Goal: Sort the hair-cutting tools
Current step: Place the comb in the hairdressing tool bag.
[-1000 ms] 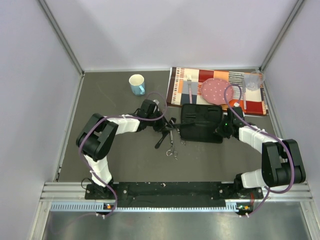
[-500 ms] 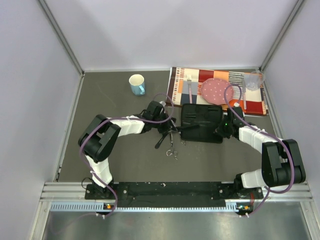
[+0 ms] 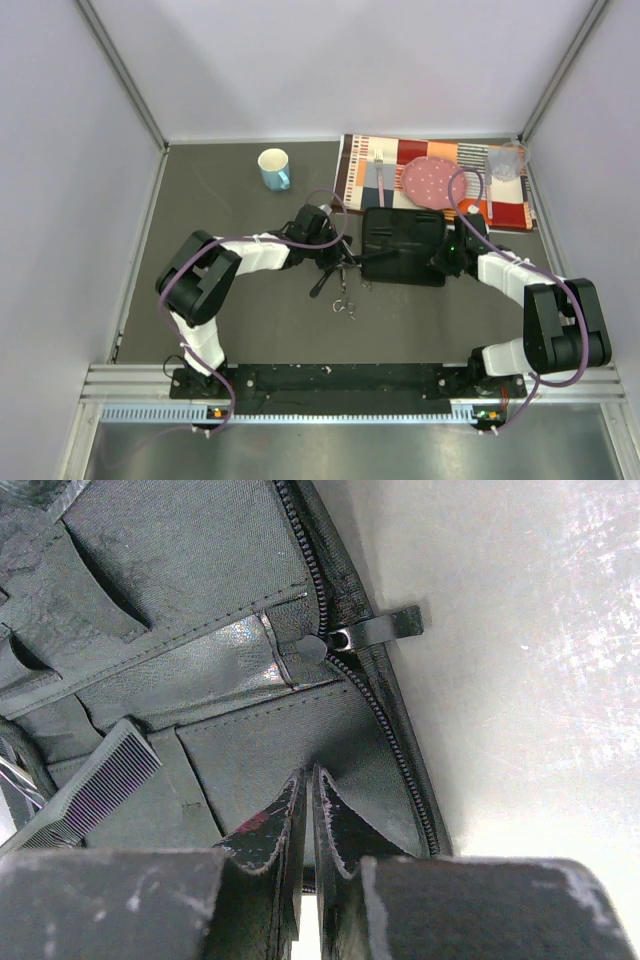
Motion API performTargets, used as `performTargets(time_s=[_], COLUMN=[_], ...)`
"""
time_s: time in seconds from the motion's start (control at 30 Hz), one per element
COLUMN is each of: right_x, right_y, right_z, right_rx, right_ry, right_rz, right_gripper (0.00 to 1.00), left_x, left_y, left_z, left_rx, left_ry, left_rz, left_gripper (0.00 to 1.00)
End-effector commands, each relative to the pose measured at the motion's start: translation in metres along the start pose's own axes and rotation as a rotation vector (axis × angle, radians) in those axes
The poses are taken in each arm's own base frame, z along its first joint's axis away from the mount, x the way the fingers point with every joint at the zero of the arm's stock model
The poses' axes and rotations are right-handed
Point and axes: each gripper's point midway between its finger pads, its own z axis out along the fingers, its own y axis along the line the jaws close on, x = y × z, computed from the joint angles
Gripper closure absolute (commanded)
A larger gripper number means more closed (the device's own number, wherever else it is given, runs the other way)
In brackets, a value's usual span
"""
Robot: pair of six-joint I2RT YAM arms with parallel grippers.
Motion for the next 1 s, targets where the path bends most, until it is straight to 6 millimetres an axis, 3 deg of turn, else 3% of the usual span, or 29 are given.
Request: performTargets(time_s=[0.0,0.97], right_x=[0.026,0.024], right_y=[-0.025,-0.024], right_z=[0.006,0.006], right_rx=[0.081,0.081], right_ry=[0.065,0.063], right_rz=[-0.024,-0.032], right_gripper=[0.94,0.94], left_x=[0.038,0.065], left_y=[0.027,0.027], left_z=[-0.002,-0.005], left_rx=[-0.095,-0.058], left_ry=[0.099,0.170], left_rz=[-0.012,-0.086], left_gripper=[1.00,1.00])
